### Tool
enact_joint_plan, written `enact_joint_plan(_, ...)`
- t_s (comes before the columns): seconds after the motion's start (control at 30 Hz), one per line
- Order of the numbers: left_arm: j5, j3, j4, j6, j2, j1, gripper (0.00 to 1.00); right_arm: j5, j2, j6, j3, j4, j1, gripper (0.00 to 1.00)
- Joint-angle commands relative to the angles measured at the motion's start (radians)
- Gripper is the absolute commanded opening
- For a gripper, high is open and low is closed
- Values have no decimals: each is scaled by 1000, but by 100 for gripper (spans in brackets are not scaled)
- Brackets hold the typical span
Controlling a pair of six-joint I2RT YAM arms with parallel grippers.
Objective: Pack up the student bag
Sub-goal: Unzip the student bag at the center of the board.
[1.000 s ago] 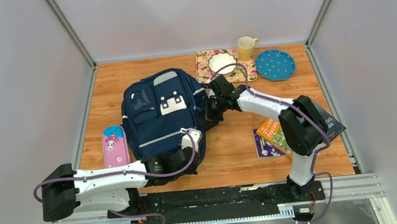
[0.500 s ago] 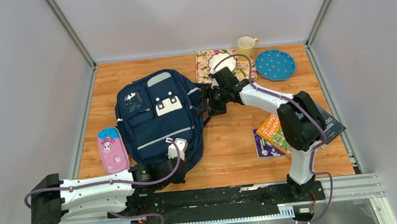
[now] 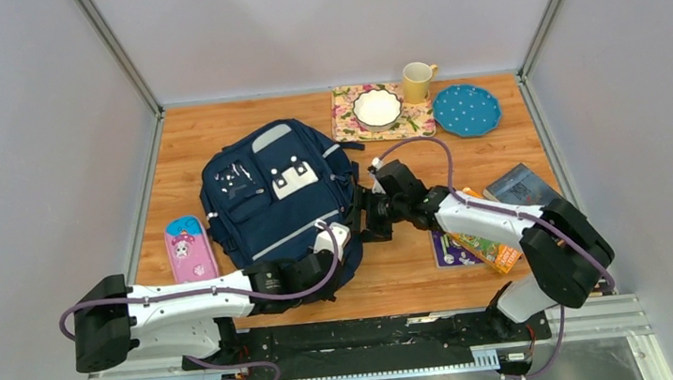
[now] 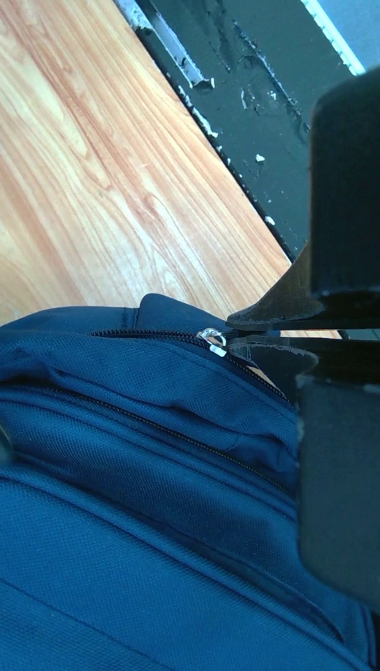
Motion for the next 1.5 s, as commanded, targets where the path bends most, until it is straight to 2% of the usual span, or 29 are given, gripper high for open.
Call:
enact_joint_plan(0.0, 51, 53, 69, 51, 18, -5, 0, 15, 49, 92, 42, 112, 34, 67)
enact_joint_plan(0.03, 53, 53, 75, 51, 17, -6, 0, 13, 60, 95, 44, 118, 34, 64)
enact_joint_plan(0.07, 53, 53, 77, 51, 17, -5, 0, 13, 69, 99, 41, 120, 36, 50)
enact_joint_plan(0.13, 50, 53, 71, 53, 12, -5, 0, 25, 65, 104, 27, 141, 34, 34)
enact_joint_plan(0.17, 45, 53, 48, 47, 9, -5, 0, 37, 59, 101, 22, 138, 34, 20)
enact_joint_plan(0.27, 18, 32, -7, 29, -6, -5, 0, 108, 51, 38, 56, 54, 19, 0)
enact_joint_plan(0.47, -27, -81, -196, -112, -80, -5, 0, 73, 71, -36, 116, 15, -108, 0)
enact_joint_plan(0.63, -45, -196, -303, -221, -205, -5, 0, 21, 77, -105, 169, -23, -151, 0)
enact_joint_plan(0.83, -175, -180, -444, -281, -295, 27, 0, -19, 72, -152, 212, -63, -165, 0)
enact_joint_plan(1.13, -283, -99, -532, -240, -205, 49, 0, -123, 45, -169, 228, -74, -174, 0)
enact_joint_plan(1.3, -424, -48, -707, -315, -120, 61, 0, -168, 10, -168, 228, -77, -196, 0)
enact_joint_plan(1.37, -461, -43, -730, -326, -102, 70, 0, -183, -3, -174, 241, -89, -202, 0)
enact_joint_plan(1.47, -472, -65, -681, -291, -134, 92, 0, -215, -4, -186, 252, -106, -202, 0)
